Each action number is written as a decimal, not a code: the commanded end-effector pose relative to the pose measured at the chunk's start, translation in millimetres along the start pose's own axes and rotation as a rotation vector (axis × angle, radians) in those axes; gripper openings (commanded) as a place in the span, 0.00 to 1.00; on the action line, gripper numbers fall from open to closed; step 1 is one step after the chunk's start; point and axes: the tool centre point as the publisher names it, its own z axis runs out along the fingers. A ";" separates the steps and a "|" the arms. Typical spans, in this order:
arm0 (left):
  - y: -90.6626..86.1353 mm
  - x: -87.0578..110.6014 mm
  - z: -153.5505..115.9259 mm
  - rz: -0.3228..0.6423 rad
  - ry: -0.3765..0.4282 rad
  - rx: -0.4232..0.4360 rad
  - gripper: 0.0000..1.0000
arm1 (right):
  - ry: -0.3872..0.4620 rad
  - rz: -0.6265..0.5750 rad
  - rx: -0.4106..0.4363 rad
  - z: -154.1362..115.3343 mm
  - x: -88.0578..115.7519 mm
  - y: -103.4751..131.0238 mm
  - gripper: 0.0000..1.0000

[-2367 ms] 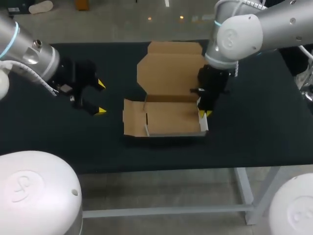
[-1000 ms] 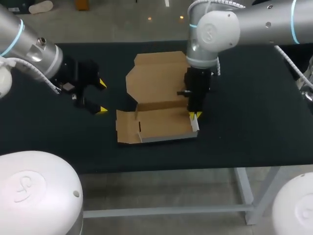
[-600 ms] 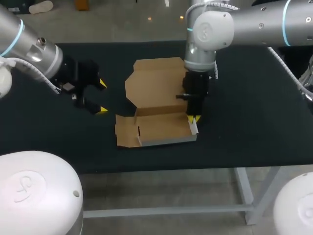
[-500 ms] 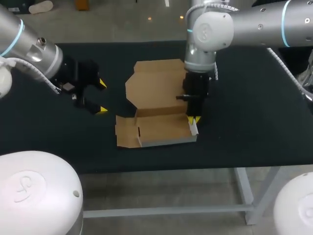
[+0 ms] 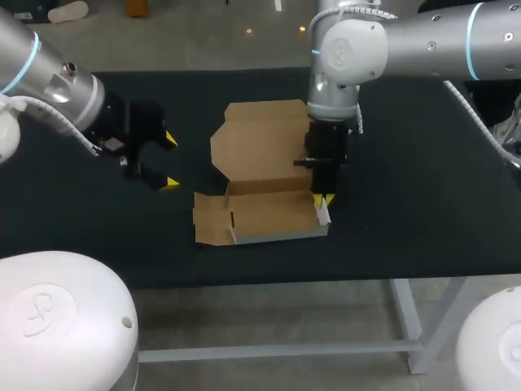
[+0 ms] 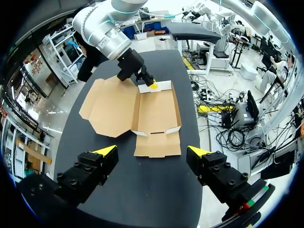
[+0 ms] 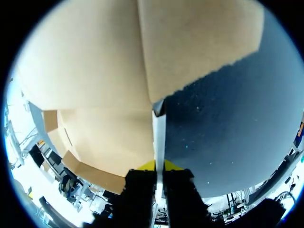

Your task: Assemble the packaging by folding the flat box into shape, placing the metal phone stand inside, and closing the box properly

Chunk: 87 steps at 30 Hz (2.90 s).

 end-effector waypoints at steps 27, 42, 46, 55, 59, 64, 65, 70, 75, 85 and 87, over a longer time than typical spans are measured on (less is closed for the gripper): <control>-0.7 -0.4 -0.2 -0.001 0.002 -0.005 1.00 | -0.025 0.075 -0.081 4.3 -2.3 13.2 0.13; -0.7 -0.4 -0.2 -0.001 0.002 -0.005 1.00 | -0.054 0.111 -0.134 5.2 -0.7 17.9 0.17; -0.7 -0.4 -0.2 -0.001 0.002 -0.005 1.00 | -0.053 0.118 -0.185 6.0 1.1 15.8 0.18; -0.7 -0.4 -0.2 -0.001 0.002 -0.005 1.00 | -0.053 0.138 -0.260 7.4 4.1 11.9 0.17; -0.7 -0.4 -0.2 -0.001 0.002 -0.005 1.00 | -0.057 0.153 -0.286 7.2 5.5 11.4 0.17; -0.7 -0.4 -0.2 -0.001 0.002 -0.005 1.00 | -0.079 0.181 -0.327 6.7 7.6 10.9 0.16; -0.7 -0.4 -0.2 -0.001 0.002 -0.005 1.00 | -0.084 0.186 -0.334 6.6 8.0 10.7 0.16; -0.7 -0.4 -0.2 -0.001 0.002 -0.005 1.00 | -0.101 0.202 -0.354 6.6 9.1 10.8 0.18; -0.7 -0.4 -0.2 -0.001 0.002 -0.005 1.00 | -0.105 0.212 -0.359 8.7 8.7 13.6 0.20; -0.7 -0.4 -0.2 -0.001 0.002 -0.005 1.00 | -0.114 0.230 -0.367 10.5 7.0 17.3 0.18; -0.7 -0.4 -0.2 -0.001 0.002 -0.005 1.00 | -0.113 0.234 -0.370 12.1 7.0 17.6 0.18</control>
